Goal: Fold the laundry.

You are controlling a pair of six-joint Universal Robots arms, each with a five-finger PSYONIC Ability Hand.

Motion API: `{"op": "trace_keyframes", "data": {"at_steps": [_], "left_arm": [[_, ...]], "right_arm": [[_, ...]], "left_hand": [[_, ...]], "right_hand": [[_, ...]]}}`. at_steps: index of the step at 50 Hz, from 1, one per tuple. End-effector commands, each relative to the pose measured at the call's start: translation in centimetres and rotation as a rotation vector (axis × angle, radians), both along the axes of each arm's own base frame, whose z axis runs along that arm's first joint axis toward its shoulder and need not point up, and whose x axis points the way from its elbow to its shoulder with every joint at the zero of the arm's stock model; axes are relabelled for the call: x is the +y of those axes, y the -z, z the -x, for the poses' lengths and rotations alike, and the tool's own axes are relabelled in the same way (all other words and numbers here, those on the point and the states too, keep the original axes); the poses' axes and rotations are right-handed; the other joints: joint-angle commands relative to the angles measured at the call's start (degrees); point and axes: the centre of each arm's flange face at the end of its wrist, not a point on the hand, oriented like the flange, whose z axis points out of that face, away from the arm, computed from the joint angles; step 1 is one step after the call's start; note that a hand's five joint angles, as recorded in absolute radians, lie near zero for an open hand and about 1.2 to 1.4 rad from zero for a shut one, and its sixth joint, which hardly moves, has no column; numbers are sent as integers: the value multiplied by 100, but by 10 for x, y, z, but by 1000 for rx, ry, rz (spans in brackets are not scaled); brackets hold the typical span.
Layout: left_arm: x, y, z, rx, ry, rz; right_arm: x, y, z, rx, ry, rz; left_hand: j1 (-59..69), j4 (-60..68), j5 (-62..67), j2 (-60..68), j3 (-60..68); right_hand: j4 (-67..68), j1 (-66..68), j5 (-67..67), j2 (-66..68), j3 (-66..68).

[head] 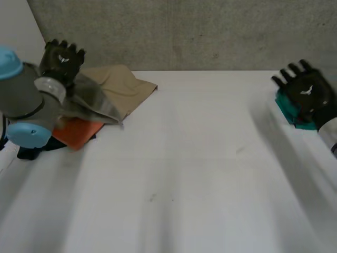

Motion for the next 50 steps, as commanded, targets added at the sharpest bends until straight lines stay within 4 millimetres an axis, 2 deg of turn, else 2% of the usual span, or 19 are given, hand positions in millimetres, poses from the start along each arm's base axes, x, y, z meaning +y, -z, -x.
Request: {"op": "trace_keyframes", "data": {"at_steps": [1,5,7,10,13,17,18,20,21,24,25,28,30,31,32,33,37,40,50], "left_arm": [[-48,53,-28,-91,2,28],[-65,68,-38,-90,31,28],[-71,74,-37,-84,44,29],[-73,71,-35,-57,53,48],[-70,65,-27,-6,67,59],[-39,27,4,117,146,79],[-21,2,14,186,190,86],[-2,-22,21,262,234,97],[12,-43,25,343,269,102],[25,-59,27,452,315,97],[23,-59,28,495,328,98],[12,-44,29,485,326,89],[-1,-18,25,411,299,47],[-4,-9,24,380,288,26],[-8,1,20,345,269,5],[-17,18,9,275,227,-26],[-37,54,-18,106,145,-63],[-48,73,-27,14,120,-58],[-76,97,-40,1,92,-35]], "right_arm": [[26,25,-7,6,-20,-156],[33,33,-7,1,-20,-220],[35,35,-6,1,-17,-233],[36,38,-4,1,-11,-243],[37,40,-3,0,-5,-253],[39,38,-2,-3,0,-250],[39,37,-2,-2,3,-246],[38,33,0,-4,17,-233],[37,24,1,-6,36,-205],[36,13,3,-12,59,-176],[35,9,4,-20,68,-166],[35,8,5,-39,73,-173],[36,9,5,-61,70,-186],[36,9,5,-68,70,-191],[36,10,5,-76,71,-198],[36,11,5,-87,69,-206],[36,12,6,-95,73,-216],[36,12,6,-90,71,-211],[35,16,6,-89,73,-222]], "left_hand": [[633,487,472,493,556],[1860,1713,1699,1719,1783],[3671,3525,3510,3531,3594],[6843,6697,6682,6703,6766],[6856,6710,6695,6715,6779],[6856,6710,6695,6715,6779],[6856,6710,6695,6715,6779],[6856,6710,6695,6715,6779],[6856,6710,6695,6715,6779],[6856,6710,6695,6715,6779],[6856,6710,6695,6715,6779],[6856,6710,6695,6715,6779],[2604,2458,2444,2464,2528],[1204,1057,1043,1063,1127],[673,527,513,533,597],[552,405,391,411,475],[213,67,52,73,136],[481,335,320,341,404],[1710,1563,1549,1569,1633]], "right_hand": [[-213,-314,-270,-229,-227],[-213,-314,-270,-229,-227],[-213,-314,-270,-229,-227],[-213,-314,-270,-229,-227],[-213,-314,-270,-229,-227],[-213,-314,-270,-229,-227],[-213,-314,-270,-229,-227],[-213,-314,-270,-229,-227],[-213,-314,-270,-229,-227],[-213,-314,-270,-229,-227],[-213,-314,-270,-229,-227],[-213,-314,-270,-229,-227],[-213,-314,-270,-229,-227],[-213,-314,-270,-229,-227],[-213,-314,-270,-229,-227],[-213,-314,-270,-229,-227],[-213,-314,-270,-229,-227],[-213,-314,-270,-229,-227],[-213,-314,-270,-229,-227]]}}
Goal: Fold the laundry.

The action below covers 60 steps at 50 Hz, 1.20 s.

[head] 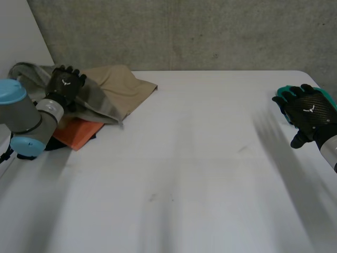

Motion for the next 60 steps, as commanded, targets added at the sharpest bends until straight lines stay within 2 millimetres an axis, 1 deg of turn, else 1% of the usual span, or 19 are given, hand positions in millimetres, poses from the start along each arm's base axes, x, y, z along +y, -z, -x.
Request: {"op": "trace_keyframes", "data": {"at_steps": [1,5,6,9,13,14,17,18,24,28,33,38,40,41,43,48,53,57,60], "left_arm": [[-16,12,-7,2,-15,21],[-20,14,-4,1,13,30],[-19,13,-2,1,27,33],[-15,6,8,2,36,63],[11,-34,37,43,35,145],[26,-61,49,82,53,190],[52,-95,65,163,101,227],[73,-113,80,230,153,224],[160,-138,141,422,380,90],[205,-126,176,470,487,-25],[250,-71,234,437,587,-151],[257,-27,260,423,607,-219],[269,-22,268,417,636,-234],[276,-22,270,413,651,-240],[279,-26,269,417,655,-240],[281,-69,250,446,637,-176],[242,-99,197,445,507,-113],[219,-101,161,418,400,-111],[195,-84,129,364,290,-160]], "right_arm": [[-1,4,0,2,1,-11],[-2,8,2,6,10,-22],[-2,9,2,6,11,-25],[-3,10,3,8,12,-26],[-3,9,3,8,16,-24],[-4,8,3,8,16,-21],[-5,7,3,7,19,-17],[-5,7,4,8,20,-16],[-4,4,3,2,19,-9],[-4,0,3,0,21,2],[-4,-1,3,-3,20,3],[-4,1,4,-3,23,-2],[-4,2,4,-3,25,-6],[-4,4,4,-3,25,-13],[-4,5,4,-4,25,-22],[2,8,2,-7,19,-77],[10,8,-1,-22,14,-165],[22,6,-6,-91,11,-298],[34,6,-12,-161,17,-432]], "left_hand": [[1107,1158,1127,1165,1171],[3976,4027,3996,4034,4040],[6081,6132,6101,6139,6145],[6103,6153,6122,6161,6166],[6103,6153,6122,6161,6166],[6103,6153,6122,6161,6166],[6103,6153,6122,6161,6166],[6103,6153,6122,6161,6166],[6103,6153,6122,6161,6166],[6103,6153,6122,6161,6166],[6103,6153,6122,6161,6166],[6103,6153,6122,6161,6166],[3682,3733,3702,3740,3746],[768,819,788,826,832],[-384,-334,-365,-326,-321],[-641,-590,-621,-582,-577],[-557,-506,-537,-498,-493],[-489,-438,-470,-431,-426],[-439,-388,-419,-381,-375]], "right_hand": [[-213,-314,-270,-229,-227],[-213,-314,-270,-229,-227],[-213,-314,-270,-229,-227],[-213,-314,-270,-229,-227],[-213,-314,-270,-229,-227],[-213,-314,-270,-229,-227],[-213,-314,-270,-229,-227],[-213,-314,-270,-229,-227],[-213,-314,-270,-229,-227],[-213,-314,-270,-229,-227],[-213,-314,-270,-229,-227],[-213,-314,-270,-229,-227],[-213,-314,-270,-229,-227],[-213,-314,-270,-229,-227],[-213,-314,-270,-229,-227],[-213,-314,-270,-229,-227],[-213,-314,-270,-229,-227],[-213,-314,-270,-229,-227],[-213,-314,-270,-229,-227]]}}
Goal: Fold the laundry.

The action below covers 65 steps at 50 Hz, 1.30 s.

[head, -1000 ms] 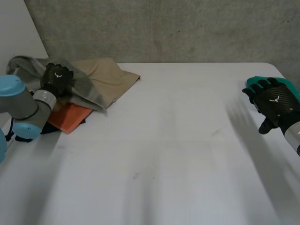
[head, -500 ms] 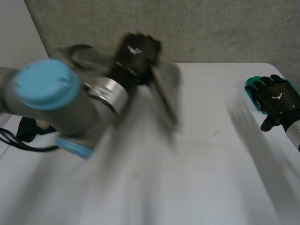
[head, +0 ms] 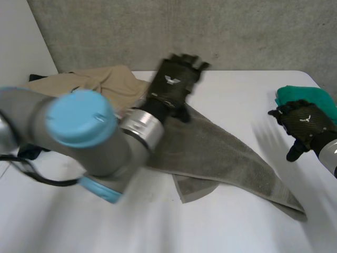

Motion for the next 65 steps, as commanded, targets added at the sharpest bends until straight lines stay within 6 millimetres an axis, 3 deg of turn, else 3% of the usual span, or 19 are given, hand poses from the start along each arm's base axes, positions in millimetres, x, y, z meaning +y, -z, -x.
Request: {"op": "trace_keyframes", "data": {"at_steps": [1,5,12,24,27,28,31,33,34,35,39,51,53,55,58,59,65], "left_arm": [[-53,16,-78,-125,-216,-75],[-65,39,-108,-255,-253,-153],[-59,84,-136,-430,-231,-287],[-51,90,-136,-404,-224,-341],[-48,93,-135,-391,-220,-366],[-46,94,-135,-381,-220,-377],[-46,93,-134,-366,-223,-378],[-44,93,-134,-354,-223,-385],[-43,93,-134,-349,-222,-387],[-42,90,-132,-337,-221,-382],[-39,82,-129,-300,-216,-375],[-32,84,-120,-256,-189,-402],[-33,85,-119,-255,-191,-398],[-34,91,-120,-260,-201,-406],[-33,93,-120,-262,-210,-412],[-34,91,-122,-258,-218,-407],[-35,78,-122,-238,-221,-377]], "right_arm": [[25,-2,-11,-135,12,-278],[46,6,-21,-161,-4,-422],[61,25,-35,-123,-70,-371],[53,67,-48,-31,-113,-283],[49,68,-49,-18,-112,-251],[47,66,-52,-14,-114,-224],[46,63,-55,-18,-117,-198],[49,47,-62,-32,-138,-146],[50,36,-65,-36,-147,-109],[53,13,-72,-51,-170,-39],[64,-26,-86,-108,-217,64],[65,-63,-90,-182,-211,78],[65,-61,-87,-166,-189,47],[68,-46,-79,-123,-133,-74],[68,-24,-72,-91,-92,-175],[66,-12,-66,-82,-72,-197],[59,14,-48,8,-43,-135]], "left_hand": [[109,122,141,100,77],[293,307,326,285,262],[882,896,914,874,850],[1017,1031,1049,1009,985],[1017,1031,1049,1009,985],[1017,1031,1049,1009,985],[1017,1031,1049,1009,985],[1017,1031,1049,1009,985],[1017,1031,1049,1009,985],[1017,1031,1049,1009,985],[1017,1031,1049,1009,985],[849,863,881,841,817],[865,879,898,857,834],[882,896,915,874,851],[866,879,898,857,834],[882,896,915,874,851],[882,896,915,874,851]], "right_hand": [[-213,-314,-270,-229,-227],[-213,-314,-270,-229,-227],[1122,1021,1065,1106,1108],[2569,2468,2511,2552,2554],[4648,4547,4590,4631,4634],[6755,6654,6698,6739,6741],[6787,6686,6730,6771,6773],[6787,6686,6730,6771,6773],[6787,6686,6730,6771,6773],[6787,6686,6730,6771,6773],[6787,6686,6730,6771,6773],[6787,6686,6730,6771,6773],[6460,6359,6403,6444,6446],[4313,4212,4256,4297,4299],[4003,3901,3945,3986,3988],[3352,3250,3294,3335,3337],[2673,2571,2615,2656,2658]]}}
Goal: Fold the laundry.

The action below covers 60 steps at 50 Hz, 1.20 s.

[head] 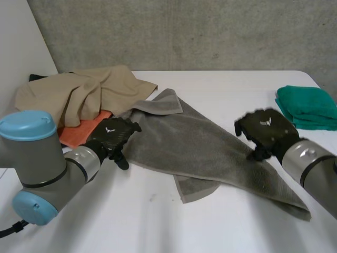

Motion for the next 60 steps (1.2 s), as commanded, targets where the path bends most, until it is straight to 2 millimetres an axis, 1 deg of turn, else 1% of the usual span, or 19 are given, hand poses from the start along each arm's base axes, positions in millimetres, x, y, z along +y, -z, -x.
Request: {"op": "trace_keyframes", "data": {"at_steps": [1,5,12,15,16,19,22,23,24,27,33,37,38,45,55,57,58,59,60], "left_arm": [[-1,-13,-1,15,-9,34],[1,-16,1,21,-2,50],[7,-13,5,20,13,40],[7,-12,5,19,14,37],[7,-11,5,19,13,37],[7,-11,5,20,13,40],[6,-12,5,21,11,43],[7,-12,5,21,13,43],[7,-12,5,20,13,42],[7,-9,6,16,13,35],[6,-2,6,3,-7,27],[2,13,6,-18,-31,1],[1,17,6,-21,-40,-3],[-1,24,18,-18,-26,-4],[5,47,39,0,11,-66],[2,51,41,-1,-10,-64],[0,50,41,-1,-23,-57],[-2,49,41,1,-39,-50],[-8,46,39,5,-87,-33]], "right_arm": [[-9,41,25,111,53,15],[-20,66,33,114,75,-32],[-30,87,30,101,52,-61],[-35,87,28,100,49,-48],[-37,84,27,94,45,-37],[-42,80,28,89,53,-19],[-44,54,25,67,54,55],[-44,39,23,49,54,96],[-39,9,16,-2,44,167],[-25,-39,3,-117,13,243],[-8,-76,-11,-182,-43,206],[16,-112,-24,-236,-114,238],[27,-128,-33,-269,-148,269],[57,-165,-49,-342,-224,315],[63,-191,-48,-375,-180,386],[63,-193,-48,-378,-175,391],[63,-192,-48,-377,-171,389],[63,-193,-47,-377,-169,391],[61,-190,-45,-369,-157,384]], "left_hand": [[300,274,266,284,285],[317,291,283,301,302],[317,291,283,301,302],[317,291,283,301,302],[317,291,283,301,302],[317,291,283,301,302],[317,291,283,301,302],[300,274,266,284,285],[284,257,249,268,268],[267,241,233,251,252],[66,39,31,50,50],[48,22,14,32,33],[48,22,14,32,33],[48,22,14,32,33],[199,172,164,183,183],[1052,1026,1018,1036,1037],[1956,1930,1922,1940,1941],[3181,3155,3147,3165,3166],[5408,5382,5374,5392,5393]], "right_hand": [[1,13,83,-12,2],[-33,-21,49,-46,-32],[319,330,400,306,319],[1526,1537,1607,1513,1526],[4063,4074,4144,4050,4063],[4150,4161,4231,4137,4150],[4150,4161,4231,4137,4150],[4150,4161,4231,4137,4150],[4150,4161,4231,4137,4150],[4150,4161,4231,4137,4150],[4150,4161,4231,4137,4150],[4150,4161,4231,4137,4150],[4150,4161,4231,4137,4150],[4150,4161,4231,4137,4150],[4150,4161,4231,4137,4150],[4150,4161,4231,4137,4150],[4150,4161,4231,4137,4150],[4150,4161,4231,4137,4150],[4150,4161,4231,4137,4150]]}}
